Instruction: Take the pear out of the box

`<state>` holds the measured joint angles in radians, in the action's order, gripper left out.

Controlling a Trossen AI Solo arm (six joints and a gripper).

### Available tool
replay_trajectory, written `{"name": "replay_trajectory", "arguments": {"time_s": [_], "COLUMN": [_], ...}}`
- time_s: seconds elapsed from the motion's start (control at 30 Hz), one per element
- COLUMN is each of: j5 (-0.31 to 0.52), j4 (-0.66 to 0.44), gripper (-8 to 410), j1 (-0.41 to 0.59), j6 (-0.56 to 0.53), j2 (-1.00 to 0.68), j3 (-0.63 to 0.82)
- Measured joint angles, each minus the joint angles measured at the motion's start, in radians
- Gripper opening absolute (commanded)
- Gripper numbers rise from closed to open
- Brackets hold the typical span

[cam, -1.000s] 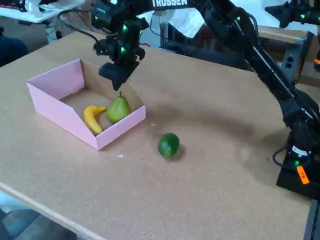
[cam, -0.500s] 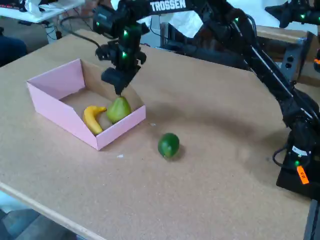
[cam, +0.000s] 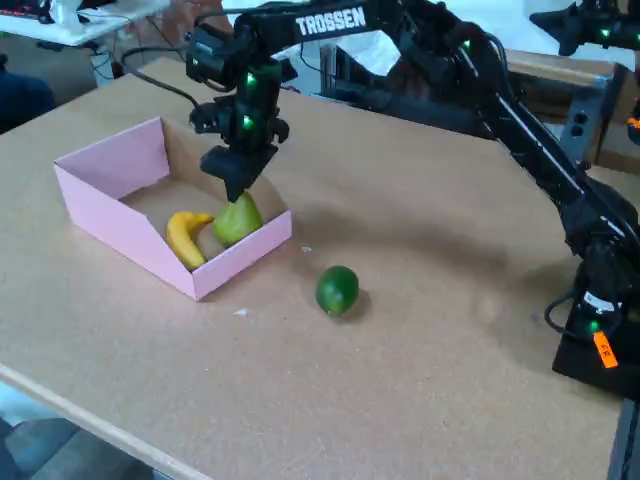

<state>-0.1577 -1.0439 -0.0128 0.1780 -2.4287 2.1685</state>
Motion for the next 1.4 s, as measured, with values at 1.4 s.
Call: {"name": "replay_trajectory", "arguments": {"time_s": [1.4], "j5": [0.045], "j4": [0.047], "gripper": [225], "j1": [0.000], "j6": [-0.023], "j2": [0.000], "j3": [-0.072]}}
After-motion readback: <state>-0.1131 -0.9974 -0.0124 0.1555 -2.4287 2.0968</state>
